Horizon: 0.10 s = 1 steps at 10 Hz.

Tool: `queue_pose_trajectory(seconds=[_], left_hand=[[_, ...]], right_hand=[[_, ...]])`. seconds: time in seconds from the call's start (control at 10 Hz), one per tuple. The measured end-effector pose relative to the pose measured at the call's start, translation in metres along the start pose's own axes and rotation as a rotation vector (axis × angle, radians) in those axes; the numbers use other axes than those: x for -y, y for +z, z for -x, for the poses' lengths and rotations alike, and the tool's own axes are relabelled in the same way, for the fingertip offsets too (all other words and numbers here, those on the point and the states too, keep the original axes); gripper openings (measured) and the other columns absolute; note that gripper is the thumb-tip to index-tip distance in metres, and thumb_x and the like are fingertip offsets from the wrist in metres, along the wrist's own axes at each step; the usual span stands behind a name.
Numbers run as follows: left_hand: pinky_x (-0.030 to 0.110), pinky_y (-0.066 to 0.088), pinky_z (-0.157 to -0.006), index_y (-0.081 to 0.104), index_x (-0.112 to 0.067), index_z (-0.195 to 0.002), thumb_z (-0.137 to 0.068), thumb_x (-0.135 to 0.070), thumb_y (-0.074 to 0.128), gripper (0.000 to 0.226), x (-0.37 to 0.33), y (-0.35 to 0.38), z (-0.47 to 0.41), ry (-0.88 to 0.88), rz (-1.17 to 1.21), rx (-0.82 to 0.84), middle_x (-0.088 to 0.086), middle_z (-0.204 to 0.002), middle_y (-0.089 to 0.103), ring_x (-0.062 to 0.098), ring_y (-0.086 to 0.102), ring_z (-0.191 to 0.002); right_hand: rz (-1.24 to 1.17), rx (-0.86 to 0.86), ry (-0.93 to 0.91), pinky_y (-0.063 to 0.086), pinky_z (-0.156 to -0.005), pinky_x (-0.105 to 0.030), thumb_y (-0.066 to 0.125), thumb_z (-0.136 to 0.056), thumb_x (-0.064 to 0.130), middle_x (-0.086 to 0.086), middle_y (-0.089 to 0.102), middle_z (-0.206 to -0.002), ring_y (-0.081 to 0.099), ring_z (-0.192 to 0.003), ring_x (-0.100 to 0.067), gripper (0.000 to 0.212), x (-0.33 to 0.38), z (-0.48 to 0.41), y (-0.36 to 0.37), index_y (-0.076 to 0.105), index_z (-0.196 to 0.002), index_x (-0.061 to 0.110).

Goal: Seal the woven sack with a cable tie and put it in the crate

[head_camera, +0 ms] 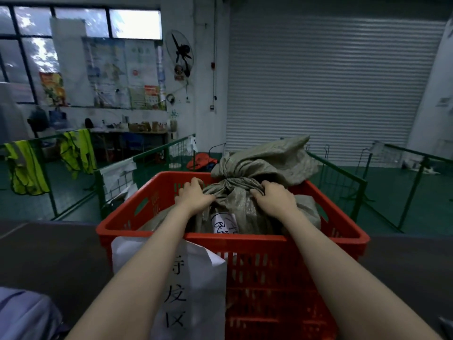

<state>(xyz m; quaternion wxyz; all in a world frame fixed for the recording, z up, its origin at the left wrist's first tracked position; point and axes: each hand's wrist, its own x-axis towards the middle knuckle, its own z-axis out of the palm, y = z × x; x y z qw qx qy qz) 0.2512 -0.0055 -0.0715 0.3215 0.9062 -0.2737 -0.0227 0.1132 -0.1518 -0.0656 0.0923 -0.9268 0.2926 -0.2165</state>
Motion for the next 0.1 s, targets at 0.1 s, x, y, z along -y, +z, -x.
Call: queue_pose_trajectory(seconds=[0.1], left_hand=[[0.045,0.037,-0.105,0.039,-0.017,-0.132,-0.079,-0.038,0.06,0.061,-0.0095,-0.0165,-0.0015,0.066,0.07,-0.062,0.015,-0.138,0.043,0.035,0.042,-0.126]], right_hand=[[-0.172,-0.075,0.036,0.045,-0.095,-0.045,0.044,-0.088,0.05,-0.013,0.056,-0.127,0.052,-0.116,-0.033,0.054,-0.0033,-0.0075,-0.0118,0.052,-0.123,0.01]])
